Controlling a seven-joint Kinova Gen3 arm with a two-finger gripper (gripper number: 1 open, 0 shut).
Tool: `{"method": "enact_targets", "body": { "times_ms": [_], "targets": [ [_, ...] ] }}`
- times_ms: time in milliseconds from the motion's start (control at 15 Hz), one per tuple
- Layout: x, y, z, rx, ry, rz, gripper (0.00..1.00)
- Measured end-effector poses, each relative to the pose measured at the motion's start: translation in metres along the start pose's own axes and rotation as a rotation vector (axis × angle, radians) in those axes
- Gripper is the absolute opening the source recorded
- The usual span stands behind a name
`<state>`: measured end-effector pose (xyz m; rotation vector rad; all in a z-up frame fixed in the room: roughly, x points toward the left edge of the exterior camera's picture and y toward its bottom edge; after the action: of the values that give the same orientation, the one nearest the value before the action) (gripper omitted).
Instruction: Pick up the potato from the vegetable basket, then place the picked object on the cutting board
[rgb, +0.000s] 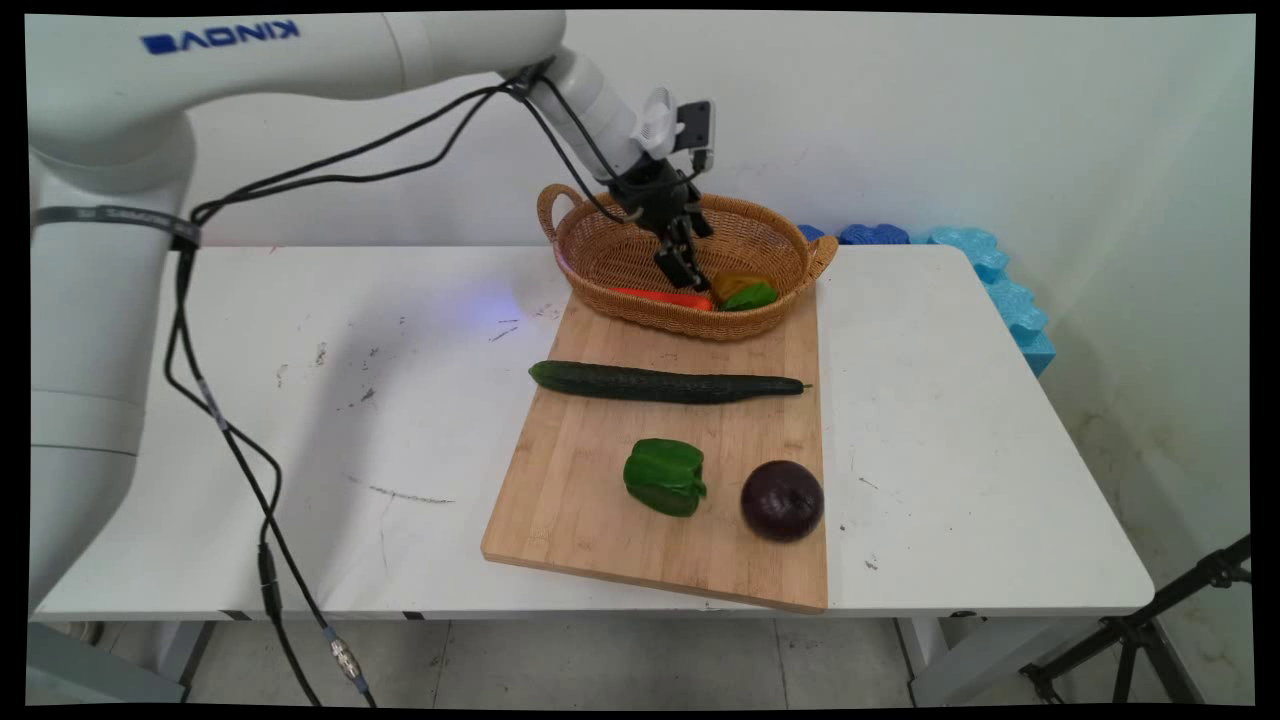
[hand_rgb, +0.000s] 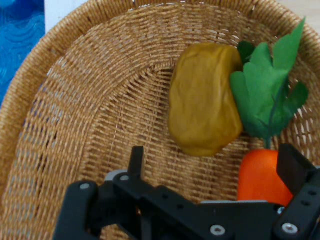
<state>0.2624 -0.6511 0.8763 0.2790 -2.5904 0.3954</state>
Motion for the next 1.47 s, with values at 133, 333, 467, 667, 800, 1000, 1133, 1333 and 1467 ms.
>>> {"method": "enact_targets", "body": {
  "times_ms": [133, 333, 467, 667, 800, 1000, 1133, 1333, 1467],
  "targets": [
    [0.002, -0.005, 0.012, -0.005, 0.0, 0.011, 1.0],
    [0.003, -0.011, 0.029, -0.008, 0.001, 0.022, 1.0],
    [0.004, -0.014, 0.037, -0.01, 0.002, 0.028, 1.0],
    [0.005, -0.017, 0.049, -0.014, 0.003, 0.037, 1.0],
    [0.006, -0.018, 0.055, -0.019, 0.003, 0.043, 0.0],
    [0.006, -0.018, 0.061, -0.028, 0.002, 0.054, 0.0],
    [0.005, -0.017, 0.063, -0.033, 0.001, 0.058, 0.0],
    [0.004, -0.015, 0.065, -0.037, -0.002, 0.066, 0.0],
    [0.005, -0.014, 0.063, -0.035, -0.003, 0.068, 0.0]
  ]
}}
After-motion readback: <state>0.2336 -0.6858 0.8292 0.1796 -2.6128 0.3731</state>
